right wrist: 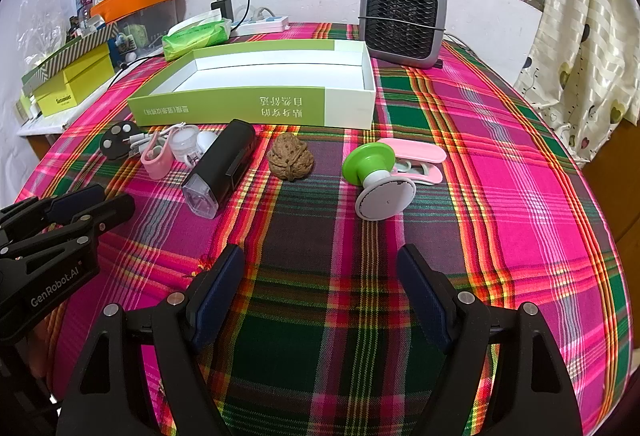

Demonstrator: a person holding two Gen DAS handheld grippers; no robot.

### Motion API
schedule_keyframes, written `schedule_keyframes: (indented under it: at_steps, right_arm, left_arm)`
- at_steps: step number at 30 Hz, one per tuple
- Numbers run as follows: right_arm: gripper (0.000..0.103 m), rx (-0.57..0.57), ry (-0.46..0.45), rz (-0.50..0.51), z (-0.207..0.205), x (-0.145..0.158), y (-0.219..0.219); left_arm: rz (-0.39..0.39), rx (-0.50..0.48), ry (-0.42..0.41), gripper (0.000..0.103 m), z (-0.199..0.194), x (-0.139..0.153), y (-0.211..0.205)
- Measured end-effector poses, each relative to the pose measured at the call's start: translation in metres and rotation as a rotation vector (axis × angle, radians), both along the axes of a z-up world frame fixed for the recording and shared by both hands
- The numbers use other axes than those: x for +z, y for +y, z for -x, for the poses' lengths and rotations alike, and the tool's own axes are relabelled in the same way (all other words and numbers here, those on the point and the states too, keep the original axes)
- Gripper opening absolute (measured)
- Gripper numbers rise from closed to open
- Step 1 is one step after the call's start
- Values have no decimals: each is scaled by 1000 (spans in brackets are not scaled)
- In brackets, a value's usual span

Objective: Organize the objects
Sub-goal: 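Reach the left gripper down to the walnut and close on it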

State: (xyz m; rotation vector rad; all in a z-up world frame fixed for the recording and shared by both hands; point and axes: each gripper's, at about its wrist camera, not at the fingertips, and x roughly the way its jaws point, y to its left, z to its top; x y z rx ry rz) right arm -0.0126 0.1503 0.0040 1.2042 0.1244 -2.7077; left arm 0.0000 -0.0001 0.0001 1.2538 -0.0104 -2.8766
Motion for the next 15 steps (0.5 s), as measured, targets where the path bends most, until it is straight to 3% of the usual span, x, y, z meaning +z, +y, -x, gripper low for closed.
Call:
schedule_keyframes:
  at_steps: [15]
  right_arm:
    - [79, 18, 0, 10, -1, 0, 2]
  left_arm:
    - [-10, -28, 4, 38, -3, 1, -4]
